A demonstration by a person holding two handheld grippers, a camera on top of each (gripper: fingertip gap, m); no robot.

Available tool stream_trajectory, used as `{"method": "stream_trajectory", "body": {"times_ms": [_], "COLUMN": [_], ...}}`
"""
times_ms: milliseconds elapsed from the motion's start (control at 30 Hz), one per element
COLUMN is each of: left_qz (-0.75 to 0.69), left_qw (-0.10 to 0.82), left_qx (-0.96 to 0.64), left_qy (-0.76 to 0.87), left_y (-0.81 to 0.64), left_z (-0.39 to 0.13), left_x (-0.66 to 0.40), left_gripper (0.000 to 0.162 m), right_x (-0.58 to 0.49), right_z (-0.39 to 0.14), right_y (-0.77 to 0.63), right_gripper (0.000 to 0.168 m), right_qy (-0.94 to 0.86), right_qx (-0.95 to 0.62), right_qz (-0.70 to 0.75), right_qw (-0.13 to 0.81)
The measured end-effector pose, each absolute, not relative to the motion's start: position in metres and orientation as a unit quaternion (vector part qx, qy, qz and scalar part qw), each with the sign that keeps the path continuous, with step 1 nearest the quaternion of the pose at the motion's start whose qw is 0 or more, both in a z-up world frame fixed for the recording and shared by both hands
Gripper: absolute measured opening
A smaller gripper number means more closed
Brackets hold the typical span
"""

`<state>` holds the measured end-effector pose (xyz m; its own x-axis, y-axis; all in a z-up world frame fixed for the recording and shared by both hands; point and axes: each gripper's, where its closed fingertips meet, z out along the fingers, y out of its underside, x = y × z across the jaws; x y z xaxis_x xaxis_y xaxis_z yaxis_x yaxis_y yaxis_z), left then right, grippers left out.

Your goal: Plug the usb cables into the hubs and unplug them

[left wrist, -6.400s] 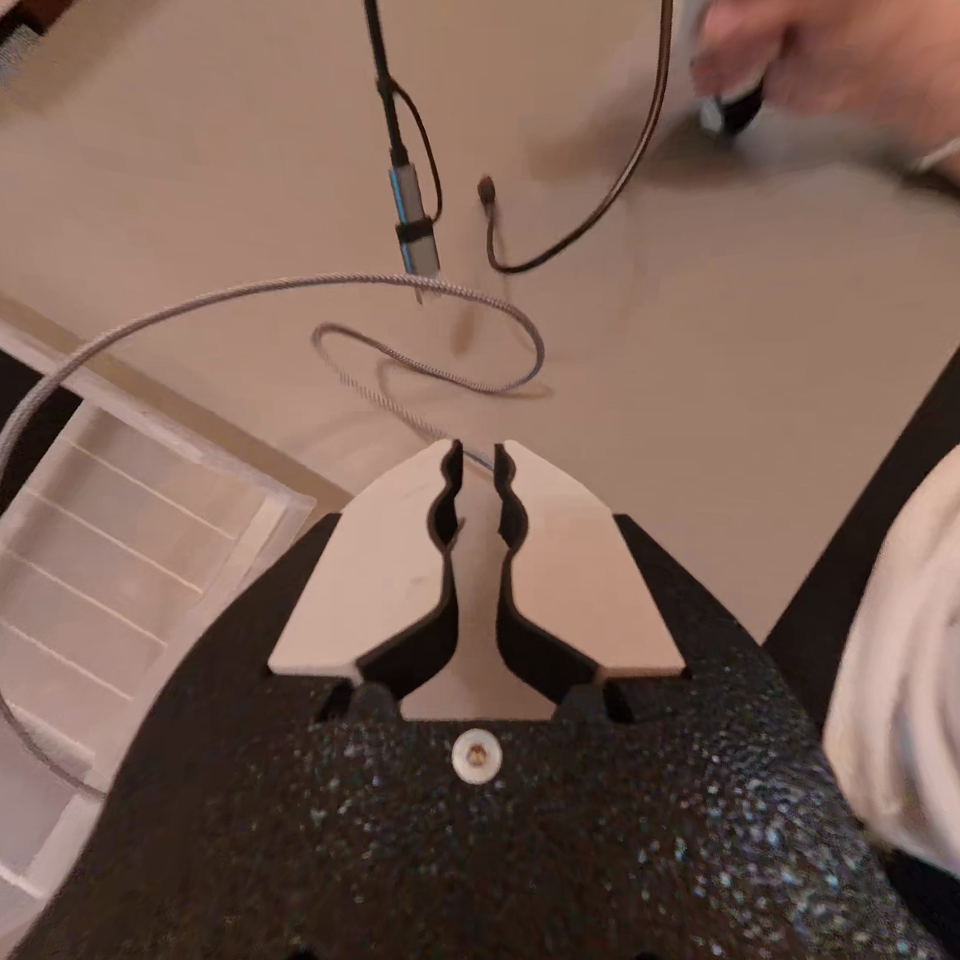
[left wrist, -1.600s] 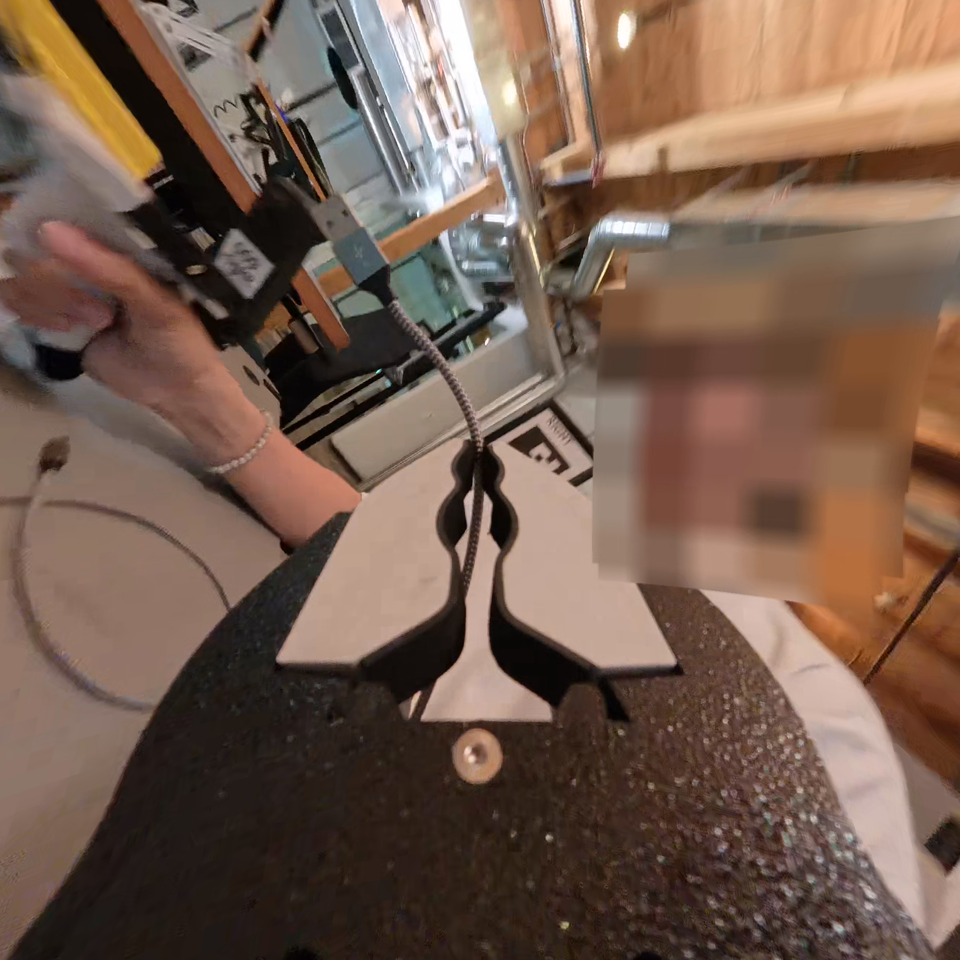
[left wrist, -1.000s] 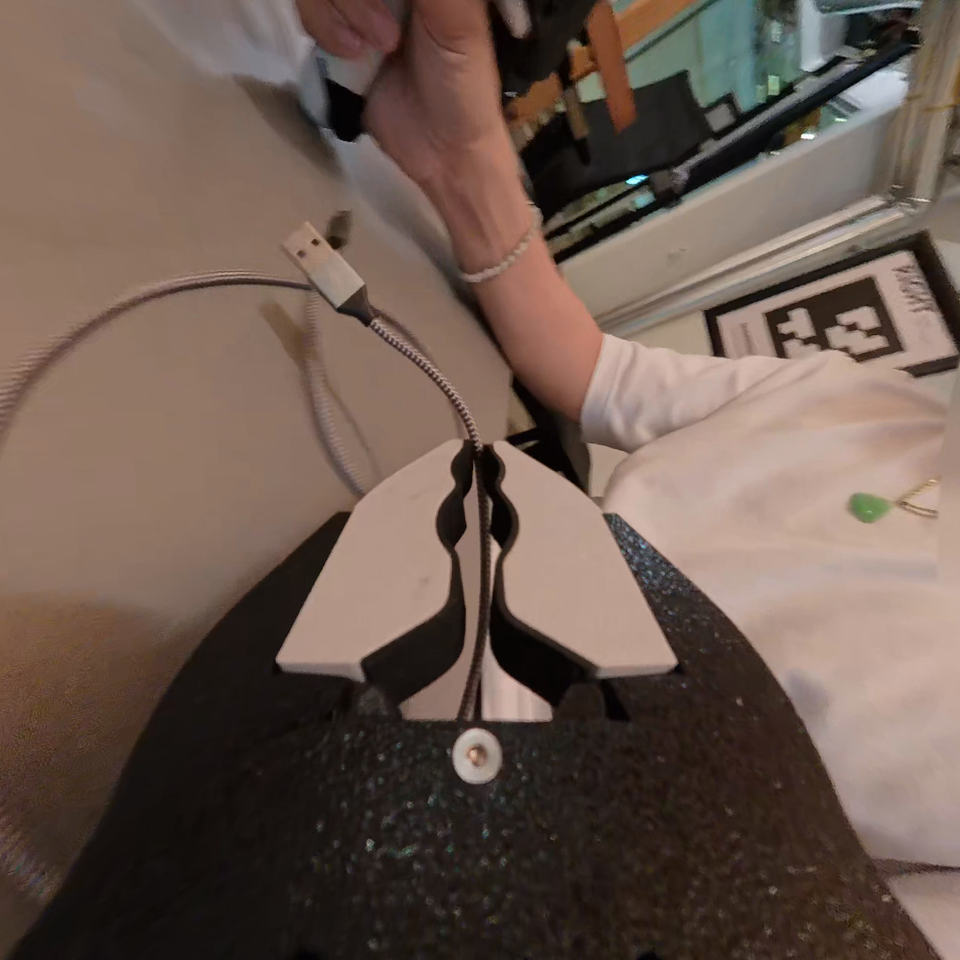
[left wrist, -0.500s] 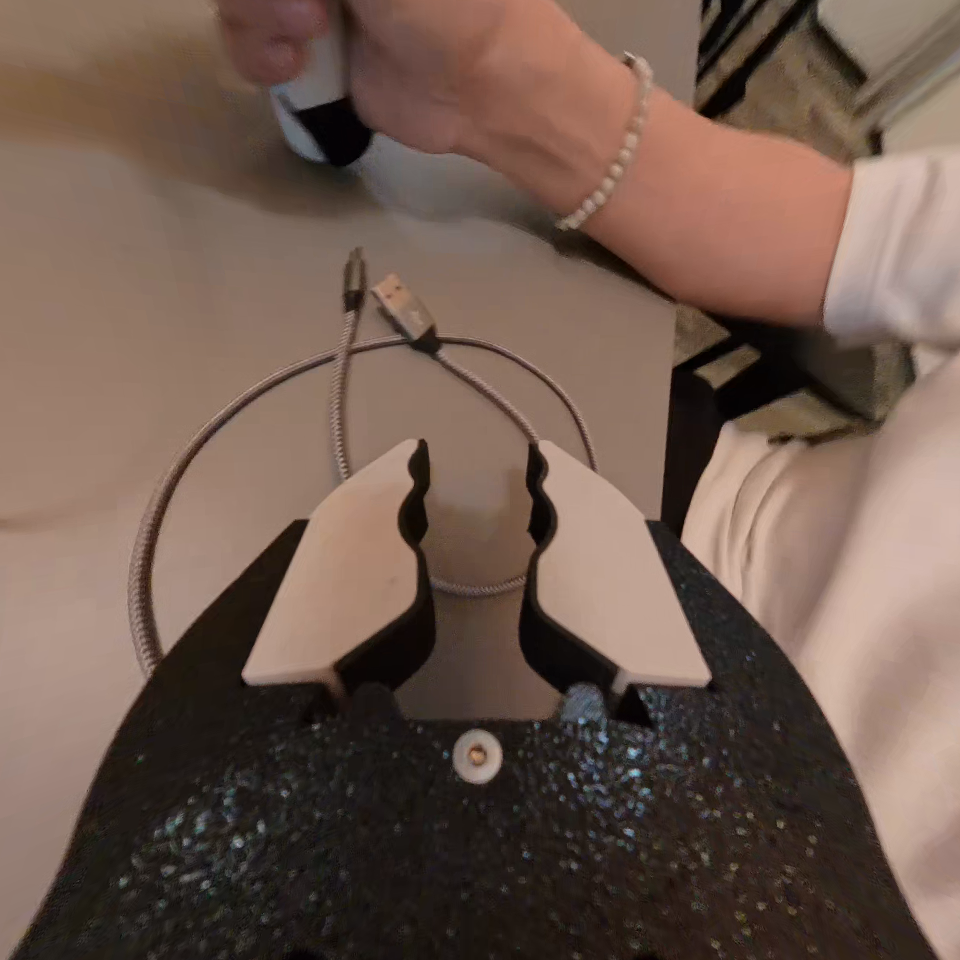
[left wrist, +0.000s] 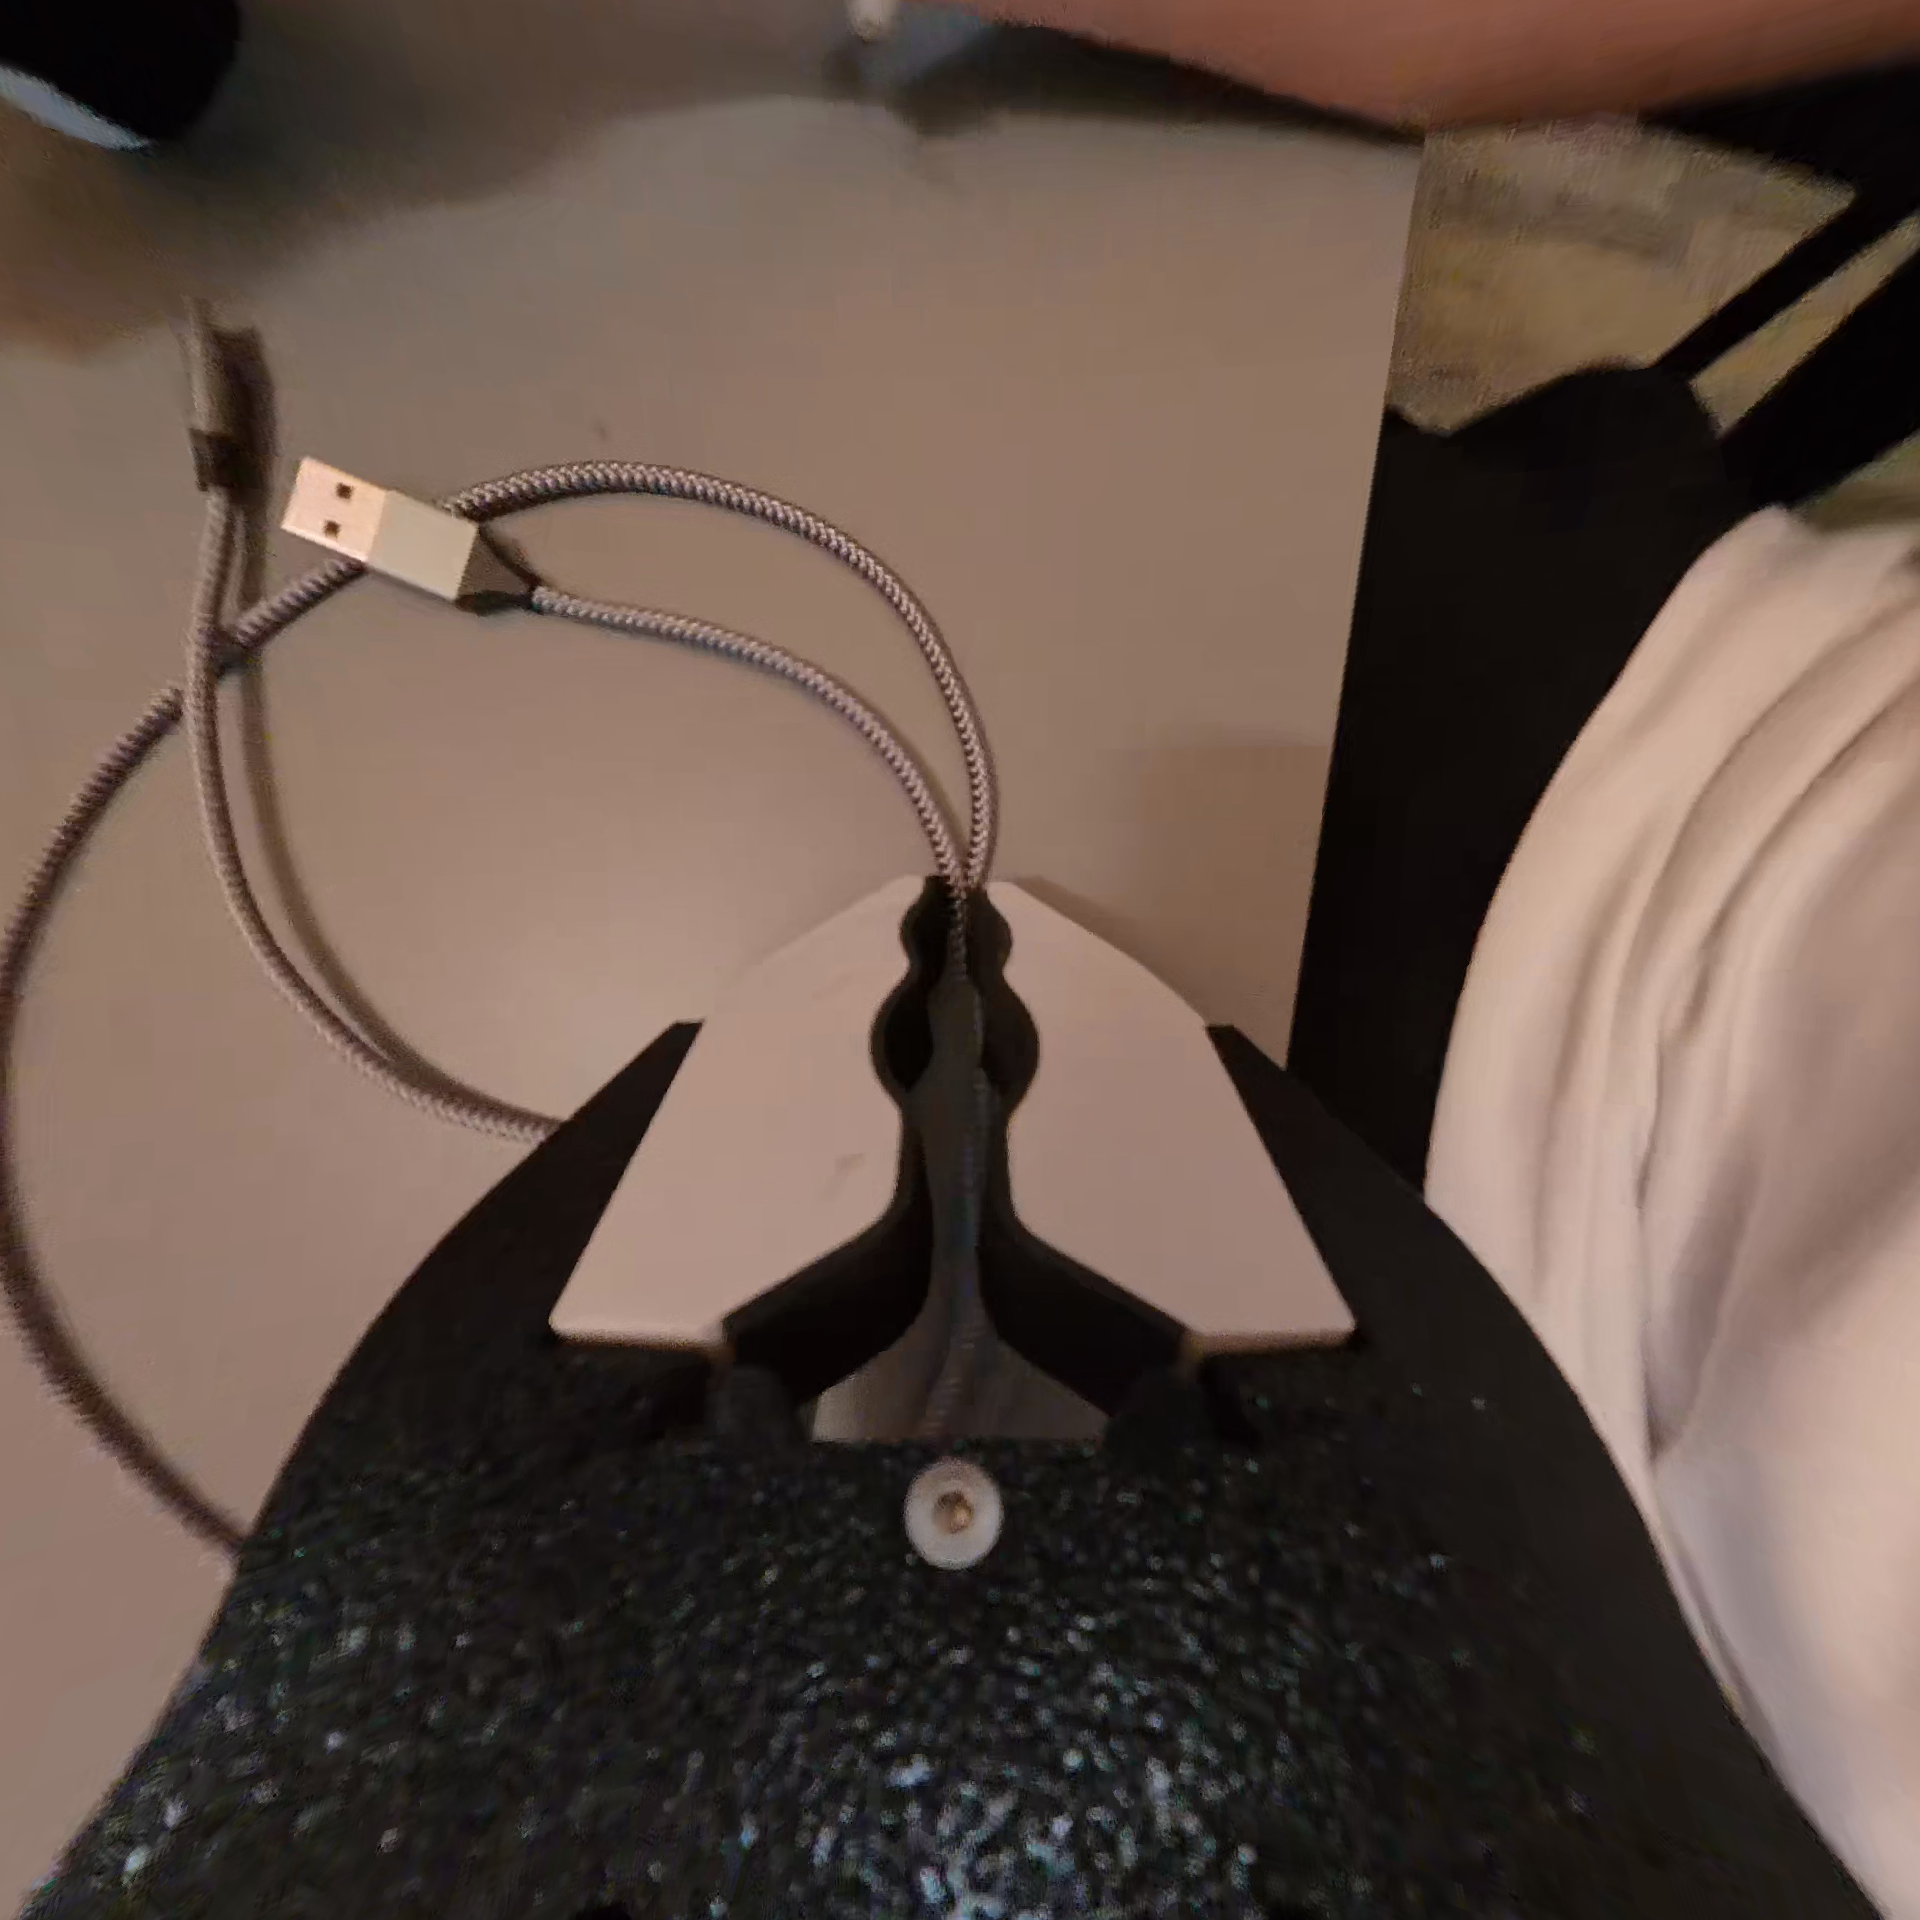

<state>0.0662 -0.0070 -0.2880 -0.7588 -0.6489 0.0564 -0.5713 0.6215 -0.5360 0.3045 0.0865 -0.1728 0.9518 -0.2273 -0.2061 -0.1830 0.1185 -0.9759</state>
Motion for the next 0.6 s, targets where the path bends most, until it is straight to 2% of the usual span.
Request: {"method": "stream_trajectory", "body": {"times_ms": [133, 233, 400, 500, 600], "left_qz": [-0.285, -0.363, -0.589, -0.742, -0.818], "left_qw": [0.036, -0.034, -0.177, -0.271, -0.287], "left_qx": [-0.363, -0.364, -0.340, -0.286, -0.281], "left_qy": [0.886, 0.857, 0.712, 0.542, 0.411], "left_y": [-0.011, -0.029, -0.032, 0.002, 0.051], "left_z": [-0.287, -0.265, -0.155, -0.078, -0.059], "left_x": [0.065, 0.058, 0.056, 0.057, 0.075], "left_gripper": [0.003, 0.003, 0.002, 0.002, 0.002], "right_x": [0.306, 0.306, 0.306, 0.306, 0.307], "right_z": [-0.172, -0.172, -0.172, -0.172, -0.172], "right_y": [0.086, 0.085, 0.086, 0.085, 0.085], "right_gripper": [0.032, 0.032, 0.032, 0.032, 0.032], "right_qy": [0.159, 0.161, 0.159, 0.161, 0.163], "right_qx": [-0.661, -0.659, -0.660, -0.659, -0.658], "right_qz": [-0.010, -0.009, -0.009, -0.007, -0.006], "right_qw": [0.733, 0.734, 0.734, 0.735, 0.735]}}
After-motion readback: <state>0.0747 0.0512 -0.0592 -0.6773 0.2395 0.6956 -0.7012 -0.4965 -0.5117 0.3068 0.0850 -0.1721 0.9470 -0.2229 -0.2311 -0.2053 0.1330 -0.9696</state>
